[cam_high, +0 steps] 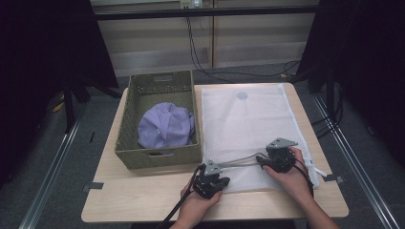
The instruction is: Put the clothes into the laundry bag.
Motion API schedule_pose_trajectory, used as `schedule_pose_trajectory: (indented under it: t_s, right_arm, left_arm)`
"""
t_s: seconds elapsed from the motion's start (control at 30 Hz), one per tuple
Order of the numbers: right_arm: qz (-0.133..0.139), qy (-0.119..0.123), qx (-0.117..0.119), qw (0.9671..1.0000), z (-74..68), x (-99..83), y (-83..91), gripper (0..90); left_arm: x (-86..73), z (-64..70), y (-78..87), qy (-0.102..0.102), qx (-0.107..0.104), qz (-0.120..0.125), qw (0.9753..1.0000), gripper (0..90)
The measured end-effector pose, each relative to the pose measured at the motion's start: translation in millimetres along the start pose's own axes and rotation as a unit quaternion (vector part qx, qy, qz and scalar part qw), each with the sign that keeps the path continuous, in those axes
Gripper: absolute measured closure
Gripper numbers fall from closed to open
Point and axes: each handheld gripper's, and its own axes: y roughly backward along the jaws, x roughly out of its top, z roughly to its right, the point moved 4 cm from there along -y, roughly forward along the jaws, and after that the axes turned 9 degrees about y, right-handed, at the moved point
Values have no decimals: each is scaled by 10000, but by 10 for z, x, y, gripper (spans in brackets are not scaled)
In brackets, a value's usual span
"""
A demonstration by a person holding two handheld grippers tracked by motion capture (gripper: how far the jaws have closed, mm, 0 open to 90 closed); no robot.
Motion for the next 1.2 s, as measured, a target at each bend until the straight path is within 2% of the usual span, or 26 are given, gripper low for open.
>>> schedule_pose_trajectory:
  t_s: [0.07,0.13,0.2,0.27,0.3,0.33,0.37,0.4,0.47,0.5,0.57,0.63,0.67,0.7,0.73,0.77,0.8,0.83,0.87,0.97,1.0,1.03,1.07,1.13,1.17,1.2]
  right_arm:
    - [-40,-26,-212,9998,22,25,-29,454]
    - [-127,57,-465,9988,69,57,-66,447]
    - [-178,100,-901,9957,141,96,-110,445]
    - [-136,-183,-963,9951,213,104,-133,511]
    - [-82,-298,-962,9949,227,100,-132,578]
    - [-30,-348,-880,9955,222,97,-123,672]
    - [-30,-348,-880,9955,222,97,-123,672]
    - [119,-330,-669,9971,211,92,-97,727]
    - [313,-354,-303,9984,192,123,-8,820]
    - [568,-344,-125,9977,191,195,153,866]
    - [894,-633,97,9939,194,261,333,883]
    - [1159,-595,181,9913,191,320,460,885]
    - [1159,-595,181,9913,191,320,460,885]
    - [1386,-475,157,9891,173,384,588,886]
    - [1443,-487,104,9883,169,396,626,887]
    - [1567,-549,85,9861,170,414,668,888]
    - [1567,-549,85,9861,170,414,668,888]
    - [1658,-715,192,9834,175,425,692,889]
    - [1658,-715,192,9834,175,425,692,889]
    - [1546,-706,303,9850,150,413,649,888]
    - [1523,-673,308,9856,142,409,636,887]
    - [1470,-615,311,9867,113,409,612,886]
    - [1470,-615,311,9867,113,409,612,886]
    - [1456,-576,256,9873,98,415,605,886]
    - [1439,-557,286,9876,81,417,593,885]
    - [1425,-530,292,9879,77,413,586,885]
  left_arm:
    - [0,0,0,-2,0,1,10000,900]
    - [1,-1,1,26,-3,-5,10000,900]
    - [3,-11,1,31,-32,-11,10000,900]
    - [11,-23,8,6,81,-2,10000,900]
    - [11,-23,8,6,81,-2,10000,900]
    - [12,-30,14,-19,143,6,9999,900]
    - [21,-57,30,-60,273,4,9996,900]
    - [32,-106,47,-58,324,-7,9995,900]
    - [47,-195,73,148,416,58,9990,900]
    - [50,-253,104,176,513,14,9985,900]
    - [52,-262,104,211,543,82,9983,900]
    - [52,-261,106,198,571,68,9981,900]
    - [52,-261,106,198,571,68,9981,900]
    - [53,-268,115,66,637,27,9979,900]
    - [56,-270,120,57,765,64,9970,900]
    - [61,-290,132,4,919,90,9957,900]
    - [61,-290,132,4,919,90,9957,900]
    - [58,-344,163,49,1020,85,9947,900]
    - [58,-344,163,49,1020,85,9947,900]
    - [44,-394,202,192,705,112,9973,861]
    - [39,-391,230,225,563,225,9979,829]
    - [37,-394,270,184,671,258,9972,766]
    - [44,-397,313,182,698,333,9968,766]
    - [73,-396,403,215,642,487,9965,715]
    - [130,-397,535,218,584,699,9956,631]
    - [130,-397,535,218,584,699,9956,580]
